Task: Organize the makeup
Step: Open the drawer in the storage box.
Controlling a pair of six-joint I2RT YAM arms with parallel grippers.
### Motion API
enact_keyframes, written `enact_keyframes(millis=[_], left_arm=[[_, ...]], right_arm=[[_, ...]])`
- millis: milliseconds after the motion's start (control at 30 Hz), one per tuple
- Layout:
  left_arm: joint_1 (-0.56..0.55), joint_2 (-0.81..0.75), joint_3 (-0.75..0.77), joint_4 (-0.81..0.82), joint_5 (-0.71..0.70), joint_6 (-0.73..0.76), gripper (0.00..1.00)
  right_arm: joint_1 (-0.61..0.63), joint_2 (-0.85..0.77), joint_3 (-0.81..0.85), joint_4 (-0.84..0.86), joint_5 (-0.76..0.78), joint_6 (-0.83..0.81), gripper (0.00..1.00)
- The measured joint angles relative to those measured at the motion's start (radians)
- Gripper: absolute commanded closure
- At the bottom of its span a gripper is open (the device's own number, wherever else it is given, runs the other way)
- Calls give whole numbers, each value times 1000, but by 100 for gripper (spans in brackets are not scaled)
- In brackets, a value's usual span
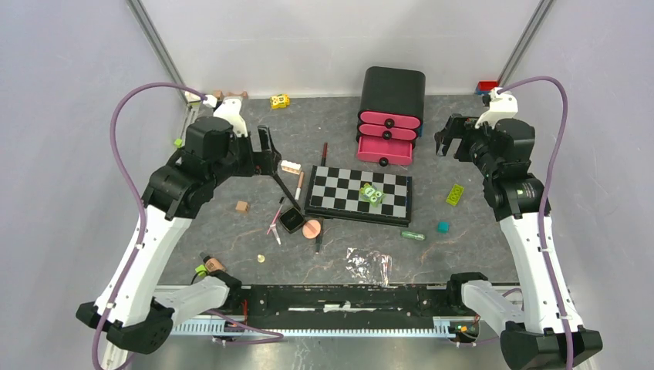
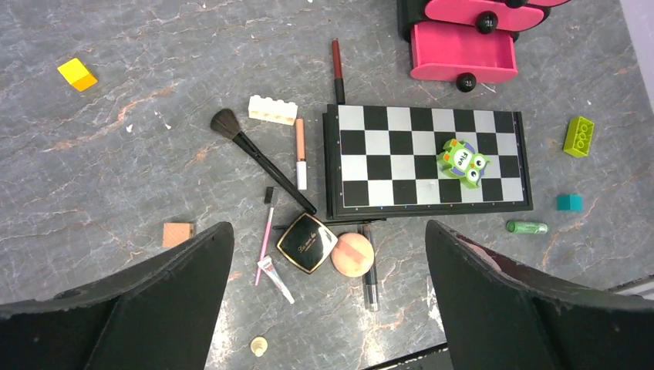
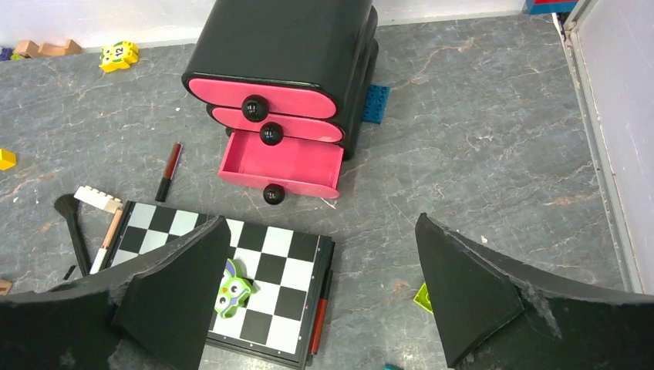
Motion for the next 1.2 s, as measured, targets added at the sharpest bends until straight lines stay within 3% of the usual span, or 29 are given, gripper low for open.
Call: enact_keyframes(millis=[267,567,900,1200], left_arm=[[0,-73,-14,16,-45,10,0],[0,-14,52,7,-78,38,0],[0,-55,19,-33,-162,-157,0],[0,-97,-74,-6,-206,-142,0]], right_arm=[[0,-2,-12,-15,18,-8,3],[0,35,-12,-69,47,-7,3],[0,51,-53,-72,42,8,3],[0,89,-129,-33,-17,22,3]])
